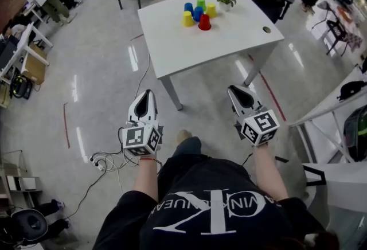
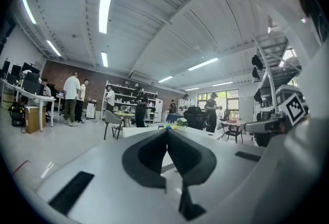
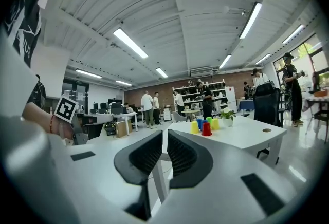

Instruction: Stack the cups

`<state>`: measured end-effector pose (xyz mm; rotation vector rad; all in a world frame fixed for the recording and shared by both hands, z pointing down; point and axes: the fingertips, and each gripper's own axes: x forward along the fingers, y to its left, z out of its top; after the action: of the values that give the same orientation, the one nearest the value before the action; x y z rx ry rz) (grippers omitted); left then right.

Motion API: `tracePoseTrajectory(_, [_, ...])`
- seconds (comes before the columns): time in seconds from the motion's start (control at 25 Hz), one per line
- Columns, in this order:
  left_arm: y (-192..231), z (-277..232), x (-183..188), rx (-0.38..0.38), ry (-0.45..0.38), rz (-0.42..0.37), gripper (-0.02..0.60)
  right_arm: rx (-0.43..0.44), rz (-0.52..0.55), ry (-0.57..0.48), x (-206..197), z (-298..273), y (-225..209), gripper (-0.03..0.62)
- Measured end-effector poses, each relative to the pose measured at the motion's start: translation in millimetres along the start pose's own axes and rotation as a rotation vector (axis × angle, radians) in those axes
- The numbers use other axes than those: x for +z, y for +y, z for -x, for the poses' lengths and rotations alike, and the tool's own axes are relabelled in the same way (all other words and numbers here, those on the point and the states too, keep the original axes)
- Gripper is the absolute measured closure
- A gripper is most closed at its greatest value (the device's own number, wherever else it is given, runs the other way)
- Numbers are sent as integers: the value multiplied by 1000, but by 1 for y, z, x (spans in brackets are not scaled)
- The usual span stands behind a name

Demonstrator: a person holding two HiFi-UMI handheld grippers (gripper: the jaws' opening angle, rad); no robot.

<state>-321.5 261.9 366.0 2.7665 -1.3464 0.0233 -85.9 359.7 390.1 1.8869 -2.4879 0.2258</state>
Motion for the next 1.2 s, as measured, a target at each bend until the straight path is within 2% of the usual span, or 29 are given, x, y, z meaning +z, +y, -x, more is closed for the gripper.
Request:
tracePoseTrajectory(0.16, [4,-24,-5,-5,12,7,577,-9,-2,15,-5,-16,-18,538])
tracePoseTrajectory(0.36, [23,-70,-14,2,23,20,577,-6,-14,40,-11,-58,-49,462])
tracePoseTrajectory(0.48, [39,-104,-18,1,39,28,577,-7,-24,70,-13,-90,-67,439])
tracePoseTrajectory(0.88, [96,-209,-24,12,91,50,577,-1,-54,161,-18,-197,-125,424])
tracePoseTrajectory(1.2, [129,-289,-32,-13,107,58,577,-19,-49,214,-21,-274,-172,404])
